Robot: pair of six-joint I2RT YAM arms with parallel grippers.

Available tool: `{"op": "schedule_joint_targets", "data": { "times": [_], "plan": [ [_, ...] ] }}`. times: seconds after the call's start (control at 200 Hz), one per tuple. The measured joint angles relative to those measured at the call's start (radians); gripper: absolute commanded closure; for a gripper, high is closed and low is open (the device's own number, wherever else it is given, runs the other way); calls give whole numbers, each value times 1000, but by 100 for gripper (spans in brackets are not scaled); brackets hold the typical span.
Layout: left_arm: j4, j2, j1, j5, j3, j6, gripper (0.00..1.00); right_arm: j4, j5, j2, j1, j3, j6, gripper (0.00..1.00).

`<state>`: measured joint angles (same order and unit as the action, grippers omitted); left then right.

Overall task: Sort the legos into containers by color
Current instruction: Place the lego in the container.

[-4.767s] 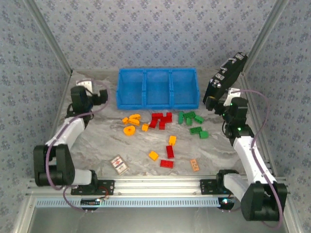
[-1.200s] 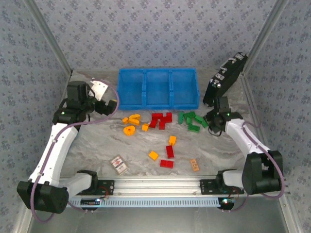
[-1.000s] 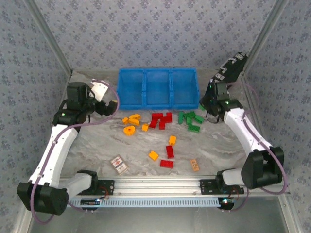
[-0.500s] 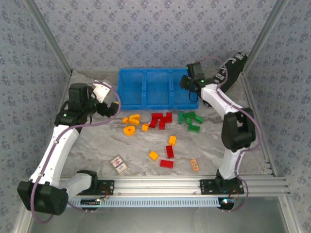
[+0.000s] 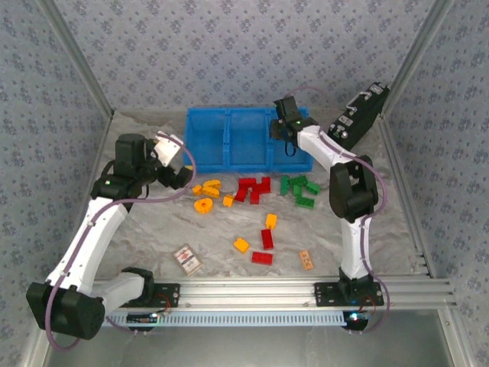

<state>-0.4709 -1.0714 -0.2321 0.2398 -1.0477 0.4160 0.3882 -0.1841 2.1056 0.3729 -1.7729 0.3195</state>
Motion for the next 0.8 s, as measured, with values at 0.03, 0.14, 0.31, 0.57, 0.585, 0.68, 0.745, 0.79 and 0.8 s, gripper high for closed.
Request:
{"op": "schedule_joint_targets", "data": {
  "times": [0.03, 0.14, 0.31, 0.57, 0.585, 0.68, 0.745, 0.79, 0.8],
  "plan": [
    [0, 0, 0, 0, 0, 3, 0, -4, 1, -4, 0, 5, -8, 49],
    [0, 0, -6, 0, 0, 7, 0, -25, 29, -64, -2, 88, -58, 44],
    [1, -3, -13, -1, 6, 10, 0, -37, 143, -258, -31, 252, -180, 41],
    [1, -26, -27, 0, 9, 11, 0, 56, 417, -562, -142, 418, -445, 22],
    [1, -27, -29, 0, 9, 11, 0, 65, 432, -575, -142, 430, -462, 22],
    [1, -36, -32, 0, 9, 11, 0, 95, 504, -659, -138, 534, -586, 15],
    [0, -43, -34, 0, 9, 10, 0, 101, 543, -728, -136, 645, -691, 10],
    [-3, -50, -37, 2, 8, 10, 0, 108, 559, -776, -135, 720, -749, 7],
    [-5, -53, -39, 3, 7, 10, 0, 110, 562, -788, -136, 737, -759, 6]
  ]
}}
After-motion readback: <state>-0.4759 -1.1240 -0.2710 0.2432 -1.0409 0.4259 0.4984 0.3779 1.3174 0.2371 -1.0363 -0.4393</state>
